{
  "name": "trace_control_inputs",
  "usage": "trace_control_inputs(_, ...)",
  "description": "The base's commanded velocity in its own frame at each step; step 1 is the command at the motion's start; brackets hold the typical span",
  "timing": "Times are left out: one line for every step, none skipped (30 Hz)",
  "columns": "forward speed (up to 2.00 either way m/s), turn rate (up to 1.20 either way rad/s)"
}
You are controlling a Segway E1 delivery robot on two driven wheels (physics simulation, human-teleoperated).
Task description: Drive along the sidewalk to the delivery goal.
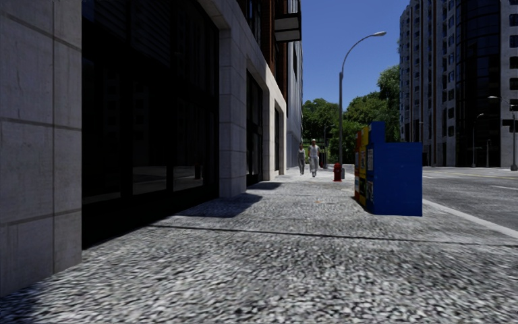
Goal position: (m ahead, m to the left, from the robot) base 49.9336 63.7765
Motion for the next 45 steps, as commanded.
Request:
trace_control_inputs(1.53,0.0)
trace_control_inputs(1.53,0.0)
trace_control_inputs(1.53,0.0)
trace_control_inputs(1.54,0.0)
trace_control_inputs(1.54,0.0)
trace_control_inputs(1.54,0.0)
trace_control_inputs(1.56,0.0)
trace_control_inputs(1.66,0.0)
trace_control_inputs(1.66,0.0)
trace_control_inputs(1.7,0.0)
trace_control_inputs(1.71,0.0)
trace_control_inputs(1.72,0.0)
trace_control_inputs(1.72,0.0)
trace_control_inputs(1.72,0.0)
trace_control_inputs(1.72,0.0)
trace_control_inputs(1.72,0.0)
trace_control_inputs(1.72,0.0)
trace_control_inputs(1.72,0.0)
trace_control_inputs(1.72,0.0)
trace_control_inputs(1.72,0.0)
trace_control_inputs(1.72,0.0)
trace_control_inputs(1.72,0.0)
trace_control_inputs(1.72,0.0)
trace_control_inputs(1.72,0.0)
trace_control_inputs(1.72,0.0)
trace_control_inputs(1.72,0.0)
trace_control_inputs(1.72,0.0)
trace_control_inputs(1.71,0.0)
trace_control_inputs(1.7,0.07)
trace_control_inputs(1.63,0.12)
trace_control_inputs(1.57,0.13)
trace_control_inputs(1.57,0.13)
trace_control_inputs(1.55,0.14)
trace_control_inputs(1.54,0.14)
trace_control_inputs(1.54,0.14)
trace_control_inputs(1.54,0.21)
trace_control_inputs(1.54,0.25)
trace_control_inputs(1.54,0.25)
trace_control_inputs(1.54,0.27)
trace_control_inputs(1.54,0.27)
trace_control_inputs(1.54,0.17)
trace_control_inputs(1.54,0.0)
trace_control_inputs(1.54,0.0)
trace_control_inputs(1.54,0.0)
trace_control_inputs(1.54,0.0)
